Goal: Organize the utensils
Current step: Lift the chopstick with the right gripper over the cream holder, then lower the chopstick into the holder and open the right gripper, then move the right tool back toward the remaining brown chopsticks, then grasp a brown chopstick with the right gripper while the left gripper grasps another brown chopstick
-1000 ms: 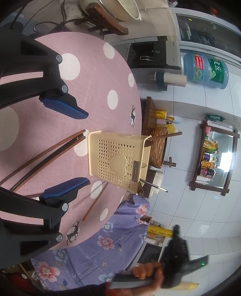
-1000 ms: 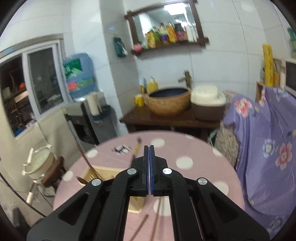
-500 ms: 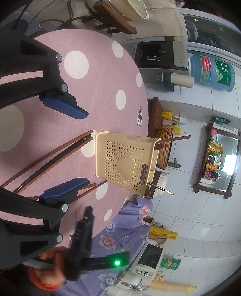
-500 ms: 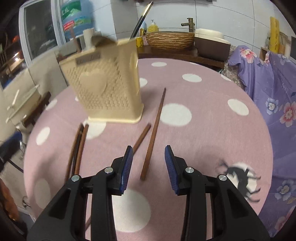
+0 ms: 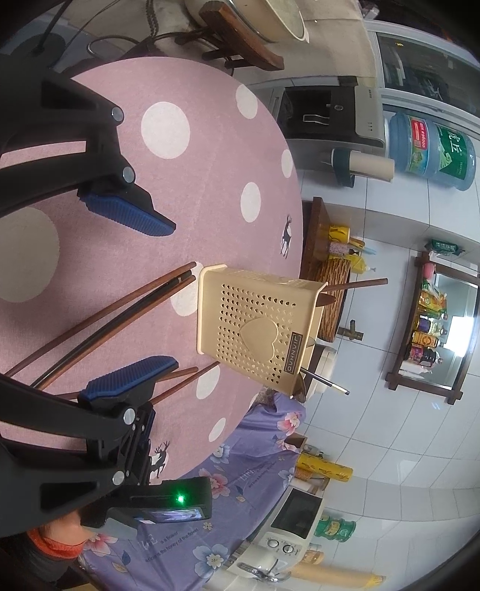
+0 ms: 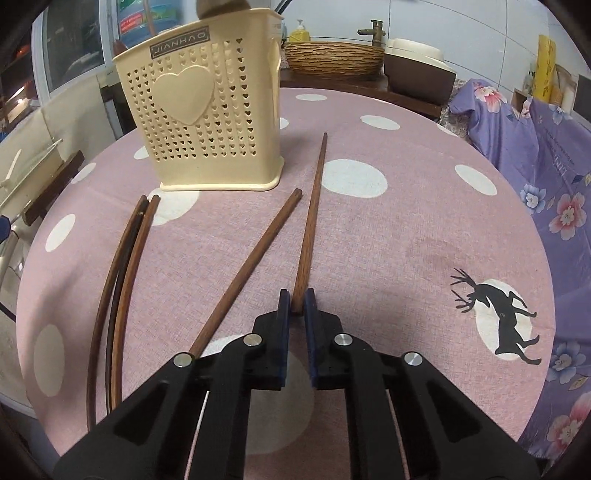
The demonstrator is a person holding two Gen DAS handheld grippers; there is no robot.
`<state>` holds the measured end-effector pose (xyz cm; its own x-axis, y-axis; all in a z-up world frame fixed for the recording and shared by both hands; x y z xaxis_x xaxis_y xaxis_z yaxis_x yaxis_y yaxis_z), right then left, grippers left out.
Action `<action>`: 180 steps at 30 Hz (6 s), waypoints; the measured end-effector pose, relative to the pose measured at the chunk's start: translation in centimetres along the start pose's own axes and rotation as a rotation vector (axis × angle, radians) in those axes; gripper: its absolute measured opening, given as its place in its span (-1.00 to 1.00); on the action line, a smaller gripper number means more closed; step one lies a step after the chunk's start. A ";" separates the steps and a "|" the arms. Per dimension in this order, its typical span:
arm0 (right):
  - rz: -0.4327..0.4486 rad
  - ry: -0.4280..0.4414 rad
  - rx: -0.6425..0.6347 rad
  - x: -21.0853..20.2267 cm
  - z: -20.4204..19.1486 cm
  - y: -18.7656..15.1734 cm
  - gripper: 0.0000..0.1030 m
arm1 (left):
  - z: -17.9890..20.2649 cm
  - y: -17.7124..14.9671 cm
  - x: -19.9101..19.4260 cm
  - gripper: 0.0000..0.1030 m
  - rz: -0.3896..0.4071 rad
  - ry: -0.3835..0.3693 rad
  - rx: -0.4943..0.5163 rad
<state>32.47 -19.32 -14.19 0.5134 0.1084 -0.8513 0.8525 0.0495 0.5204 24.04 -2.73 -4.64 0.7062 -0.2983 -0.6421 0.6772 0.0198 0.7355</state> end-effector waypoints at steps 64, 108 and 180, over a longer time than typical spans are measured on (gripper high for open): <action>0.388 0.231 0.052 -17.7 -2.1 26.5 -0.85 | -1.0 -0.7 -0.2 0.33 -0.014 -0.006 -0.046; 0.176 0.096 0.041 -6.7 0.4 -0.1 0.66 | -3.7 -3.3 2.1 0.89 -0.119 0.171 -0.083; -0.095 -0.006 0.143 5.0 -1.5 6.9 -0.72 | -4.2 -0.1 12.6 -0.58 -0.364 0.271 0.084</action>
<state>40.74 -16.91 -14.71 0.4296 0.1045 -0.8969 0.9025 -0.0828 0.4227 33.76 -2.49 -13.74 0.4620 -0.0109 -0.8868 0.8798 -0.1208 0.4598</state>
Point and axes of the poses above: each gripper's, at about its wrist camera, not at the fingertips, and x roughly the way its jaws point, z to its right, y to its top, the point moved 10 cm from there along x, roughly the way its jaws point, and after that the axes turned 10 degrees about -z, right-handed, at the moved point
